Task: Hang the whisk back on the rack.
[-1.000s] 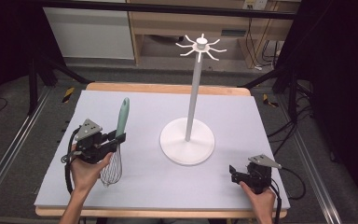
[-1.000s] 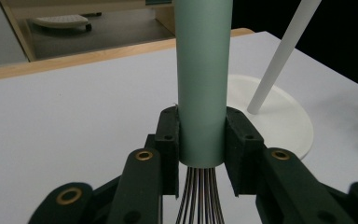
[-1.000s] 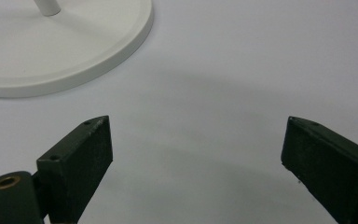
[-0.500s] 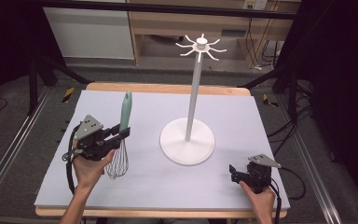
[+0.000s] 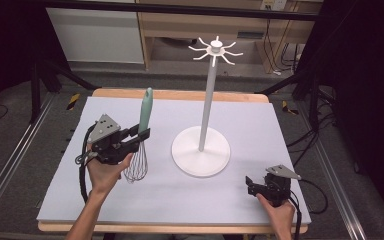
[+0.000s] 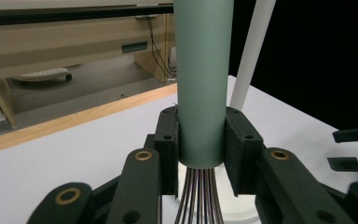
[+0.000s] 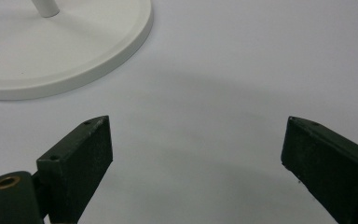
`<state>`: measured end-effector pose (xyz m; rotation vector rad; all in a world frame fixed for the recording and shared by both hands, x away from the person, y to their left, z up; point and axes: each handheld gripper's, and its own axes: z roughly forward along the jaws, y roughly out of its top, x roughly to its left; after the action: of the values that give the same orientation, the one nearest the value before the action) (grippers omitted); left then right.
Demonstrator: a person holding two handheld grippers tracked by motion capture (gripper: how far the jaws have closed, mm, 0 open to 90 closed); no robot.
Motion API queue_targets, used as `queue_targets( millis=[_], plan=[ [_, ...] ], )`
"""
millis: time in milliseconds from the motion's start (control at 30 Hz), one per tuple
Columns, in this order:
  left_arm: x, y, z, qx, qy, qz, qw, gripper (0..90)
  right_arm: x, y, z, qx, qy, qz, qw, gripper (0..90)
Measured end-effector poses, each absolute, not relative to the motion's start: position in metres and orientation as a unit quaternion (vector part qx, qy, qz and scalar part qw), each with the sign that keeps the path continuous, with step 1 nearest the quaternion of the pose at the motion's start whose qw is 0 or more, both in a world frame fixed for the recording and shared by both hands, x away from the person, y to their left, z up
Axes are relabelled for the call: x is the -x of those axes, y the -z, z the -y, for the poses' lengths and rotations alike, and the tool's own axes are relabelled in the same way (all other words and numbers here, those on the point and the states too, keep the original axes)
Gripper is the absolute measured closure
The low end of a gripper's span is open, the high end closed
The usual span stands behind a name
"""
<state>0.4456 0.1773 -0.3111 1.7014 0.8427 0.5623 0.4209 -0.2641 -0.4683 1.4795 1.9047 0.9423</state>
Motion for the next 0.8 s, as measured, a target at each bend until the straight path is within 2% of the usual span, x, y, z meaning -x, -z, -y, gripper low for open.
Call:
queue_targets(
  millis=[800],
  plan=[
    [-0.453, 0.276, -0.143, -0.716, -0.246, -0.316, 0.572, 68.8, -0.421, 0.467, 0.264, -0.548, -0.355, -0.706, 0.273, 9.4]
  ],
)
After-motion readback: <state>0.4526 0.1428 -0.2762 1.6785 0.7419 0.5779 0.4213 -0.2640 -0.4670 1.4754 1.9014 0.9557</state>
